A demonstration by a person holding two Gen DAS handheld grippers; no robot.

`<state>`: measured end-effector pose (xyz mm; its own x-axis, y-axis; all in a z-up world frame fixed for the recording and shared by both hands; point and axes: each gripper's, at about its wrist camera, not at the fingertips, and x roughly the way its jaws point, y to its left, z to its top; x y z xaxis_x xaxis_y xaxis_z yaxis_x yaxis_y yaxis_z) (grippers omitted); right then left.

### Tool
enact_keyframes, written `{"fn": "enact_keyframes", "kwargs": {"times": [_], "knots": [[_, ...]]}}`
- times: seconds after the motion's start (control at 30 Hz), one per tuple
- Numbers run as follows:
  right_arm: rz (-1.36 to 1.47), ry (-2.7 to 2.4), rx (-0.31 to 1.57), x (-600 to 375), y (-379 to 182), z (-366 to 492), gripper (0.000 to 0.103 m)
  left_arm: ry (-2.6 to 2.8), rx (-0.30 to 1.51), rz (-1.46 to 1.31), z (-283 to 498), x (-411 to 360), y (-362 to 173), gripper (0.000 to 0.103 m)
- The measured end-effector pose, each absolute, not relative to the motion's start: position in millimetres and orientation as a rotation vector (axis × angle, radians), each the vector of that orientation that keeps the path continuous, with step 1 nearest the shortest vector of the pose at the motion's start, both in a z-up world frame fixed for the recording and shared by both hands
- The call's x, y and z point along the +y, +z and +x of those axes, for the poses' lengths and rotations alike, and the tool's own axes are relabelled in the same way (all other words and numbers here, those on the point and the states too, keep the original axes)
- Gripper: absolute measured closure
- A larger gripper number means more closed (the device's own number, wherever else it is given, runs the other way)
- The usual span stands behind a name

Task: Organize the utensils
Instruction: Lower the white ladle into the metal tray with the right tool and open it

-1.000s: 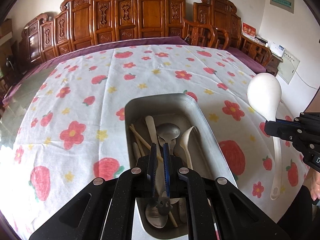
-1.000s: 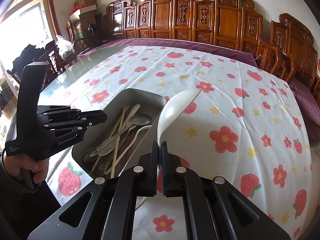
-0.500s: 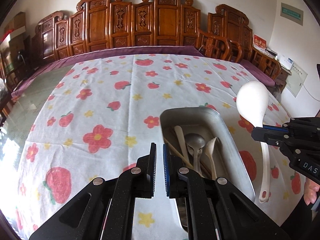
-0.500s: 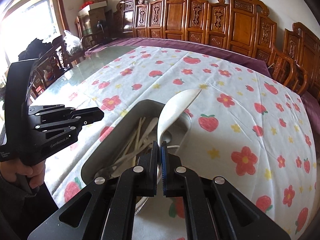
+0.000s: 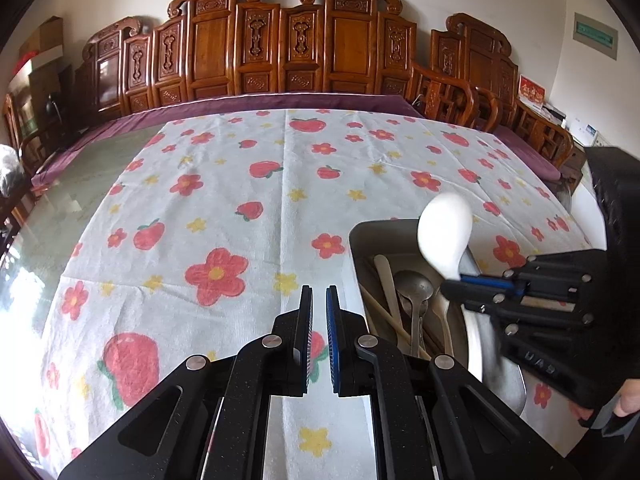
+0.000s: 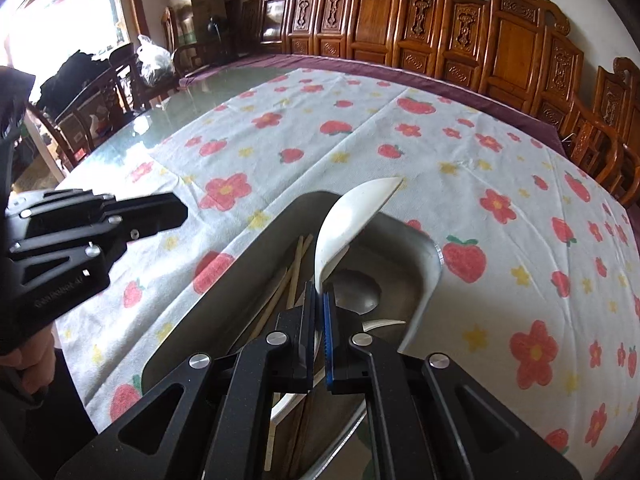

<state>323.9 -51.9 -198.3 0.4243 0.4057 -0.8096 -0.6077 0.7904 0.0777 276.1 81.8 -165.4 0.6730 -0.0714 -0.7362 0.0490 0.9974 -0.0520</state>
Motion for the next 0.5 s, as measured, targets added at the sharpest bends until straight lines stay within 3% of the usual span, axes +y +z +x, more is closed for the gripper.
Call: {"fn": "enact_keyframes", "kwargs": {"times": [0.5], "knots": [[-0.219,0.674,0.952,-50.5,-210.3,317.9,0.097,-0.064,0.834,-0.023,276.6,79.6,-167.2,0.097]]}}
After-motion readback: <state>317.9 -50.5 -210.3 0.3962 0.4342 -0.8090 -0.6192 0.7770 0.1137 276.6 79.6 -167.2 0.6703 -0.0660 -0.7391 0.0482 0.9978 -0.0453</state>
